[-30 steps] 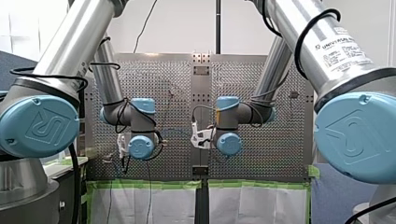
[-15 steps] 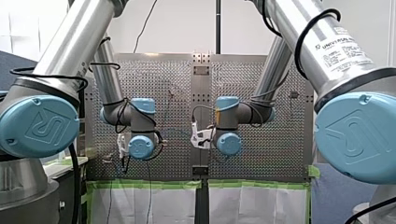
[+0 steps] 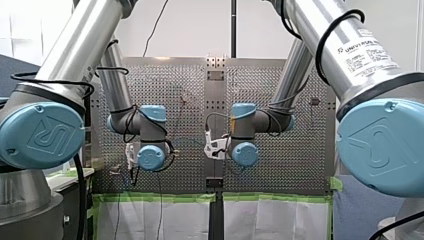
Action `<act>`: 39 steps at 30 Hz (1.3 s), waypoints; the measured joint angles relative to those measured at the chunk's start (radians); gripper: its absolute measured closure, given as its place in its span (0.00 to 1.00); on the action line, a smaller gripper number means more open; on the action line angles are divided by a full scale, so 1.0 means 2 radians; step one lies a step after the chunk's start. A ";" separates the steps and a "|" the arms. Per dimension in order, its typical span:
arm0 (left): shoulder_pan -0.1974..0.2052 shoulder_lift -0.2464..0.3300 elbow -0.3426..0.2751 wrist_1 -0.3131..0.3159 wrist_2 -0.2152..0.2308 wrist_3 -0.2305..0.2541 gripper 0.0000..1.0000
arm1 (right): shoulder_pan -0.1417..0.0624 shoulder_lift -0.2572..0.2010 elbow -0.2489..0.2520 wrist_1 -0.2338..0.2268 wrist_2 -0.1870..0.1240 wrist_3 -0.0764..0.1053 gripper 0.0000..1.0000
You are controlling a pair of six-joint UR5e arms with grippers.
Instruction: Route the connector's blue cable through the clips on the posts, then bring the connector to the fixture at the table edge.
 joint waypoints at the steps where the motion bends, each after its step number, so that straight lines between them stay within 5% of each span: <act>1: 0.000 0.000 0.000 0.000 0.000 0.000 1.00 | 0.000 0.000 0.000 0.000 0.000 0.000 1.00; 8: -0.006 -0.010 0.001 0.005 0.006 -0.003 1.00 | -0.004 0.004 -0.002 0.004 -0.004 0.004 1.00; 13: -0.009 -0.018 0.001 0.007 0.008 -0.004 1.00 | -0.014 0.020 -0.004 0.020 -0.015 0.020 1.00; 22: -0.009 -0.019 0.002 0.007 0.008 -0.004 1.00 | -0.016 0.045 -0.004 0.058 -0.018 0.052 1.00; 33: -0.005 -0.013 0.005 0.000 0.014 -0.008 1.00 | -0.019 0.043 -0.007 0.087 -0.018 0.056 1.00; 39: -0.001 0.012 0.017 -0.024 0.020 -0.021 1.00 | -0.024 0.022 -0.028 0.108 -0.018 0.074 1.00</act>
